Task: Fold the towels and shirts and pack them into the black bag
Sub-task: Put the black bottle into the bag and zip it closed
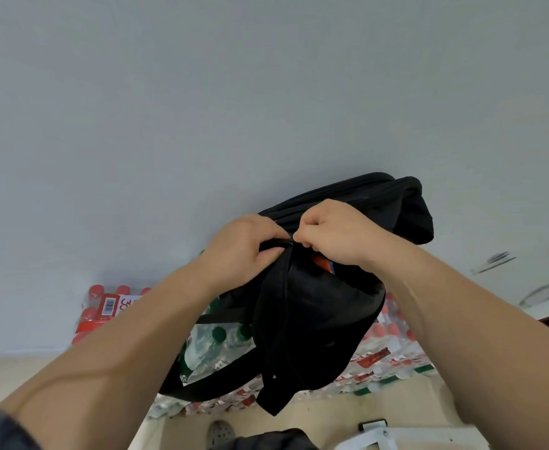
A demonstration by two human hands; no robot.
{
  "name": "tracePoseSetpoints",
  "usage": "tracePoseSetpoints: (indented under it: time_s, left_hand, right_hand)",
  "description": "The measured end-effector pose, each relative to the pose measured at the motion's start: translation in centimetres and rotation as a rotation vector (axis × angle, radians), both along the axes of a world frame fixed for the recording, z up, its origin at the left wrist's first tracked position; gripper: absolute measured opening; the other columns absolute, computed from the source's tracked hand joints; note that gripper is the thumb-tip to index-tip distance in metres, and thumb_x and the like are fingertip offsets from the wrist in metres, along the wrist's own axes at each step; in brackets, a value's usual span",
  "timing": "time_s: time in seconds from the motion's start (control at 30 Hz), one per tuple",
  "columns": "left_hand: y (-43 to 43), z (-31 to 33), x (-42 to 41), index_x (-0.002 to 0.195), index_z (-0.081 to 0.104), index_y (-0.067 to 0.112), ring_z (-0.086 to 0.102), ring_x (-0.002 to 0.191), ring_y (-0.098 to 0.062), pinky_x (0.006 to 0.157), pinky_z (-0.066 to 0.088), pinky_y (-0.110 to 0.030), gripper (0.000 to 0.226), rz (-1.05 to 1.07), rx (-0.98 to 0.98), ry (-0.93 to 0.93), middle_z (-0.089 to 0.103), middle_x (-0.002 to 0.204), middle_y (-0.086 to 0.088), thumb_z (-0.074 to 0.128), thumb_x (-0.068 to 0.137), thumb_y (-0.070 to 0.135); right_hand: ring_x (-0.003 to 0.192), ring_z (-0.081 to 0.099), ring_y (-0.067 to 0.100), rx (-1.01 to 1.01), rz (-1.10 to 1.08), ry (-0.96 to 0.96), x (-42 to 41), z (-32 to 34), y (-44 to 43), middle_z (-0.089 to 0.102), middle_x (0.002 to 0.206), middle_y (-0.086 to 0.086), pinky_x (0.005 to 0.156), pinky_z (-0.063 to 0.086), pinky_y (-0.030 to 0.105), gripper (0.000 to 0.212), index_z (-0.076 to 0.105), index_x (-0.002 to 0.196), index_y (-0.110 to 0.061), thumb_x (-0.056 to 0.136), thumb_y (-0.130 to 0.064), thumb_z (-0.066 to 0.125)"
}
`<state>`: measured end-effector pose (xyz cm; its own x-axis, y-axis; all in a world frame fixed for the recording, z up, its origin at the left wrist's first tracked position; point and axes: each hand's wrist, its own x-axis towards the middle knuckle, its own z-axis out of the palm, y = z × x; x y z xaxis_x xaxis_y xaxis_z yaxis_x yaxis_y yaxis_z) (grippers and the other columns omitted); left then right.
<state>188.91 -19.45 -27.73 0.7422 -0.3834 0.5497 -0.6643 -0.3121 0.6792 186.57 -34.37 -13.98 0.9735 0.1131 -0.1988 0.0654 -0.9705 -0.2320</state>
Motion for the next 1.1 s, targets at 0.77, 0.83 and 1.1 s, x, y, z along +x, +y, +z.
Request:
tracePoseSetpoints:
  time_s: [0.77, 0.83, 1.1]
  left_hand:
    - [1.8, 1.2, 0.6, 0.074, 0.074, 0.018, 0.059, 0.057, 0.003, 0.056, 0.039, -0.008, 0.012, 0.101, -0.076, 0.304, 0.066, 0.065, 0.013, 0.078, 0.081, 0.009]
    - [2.5, 1.1, 1.0, 0.071, 0.073, 0.023, 0.057, 0.056, 0.004, 0.056, 0.038, -0.008, 0.016, 0.135, -0.061, 0.322, 0.066, 0.064, 0.012, 0.078, 0.081, 0.012]
    - [2.8, 5.0, -0.8, 0.106, 0.075, 0.023, 0.063, 0.094, 0.003, 0.079, 0.040, -0.006, 0.026, -0.005, -0.018, 0.163, 0.072, 0.098, 0.015, 0.073, 0.080, 0.022]
  right_hand:
    - [0.055, 0.036, 0.015, -0.118, 0.103, -0.077, -3.5, 0.6, -1.3, 0.041, 0.055, 0.002, 0.057, 0.028, 0.031, 0.047, 0.039, 0.056, -0.014, 0.095, -0.032, 0.056]
    - [0.053, 0.033, 0.015, -0.131, 0.143, -0.101, -3.5, 1.5, -1.4, 0.037, 0.054, 0.001, 0.055, 0.027, 0.031, 0.050, 0.035, 0.055, -0.014, 0.096, -0.033, 0.056]
    - [0.068, 0.058, 0.026, -0.072, 0.201, -0.124, -2.2, 3.7, -1.3, 0.063, 0.072, 0.011, 0.067, 0.047, 0.044, 0.038, 0.062, 0.069, -0.007, 0.095, -0.035, 0.054]
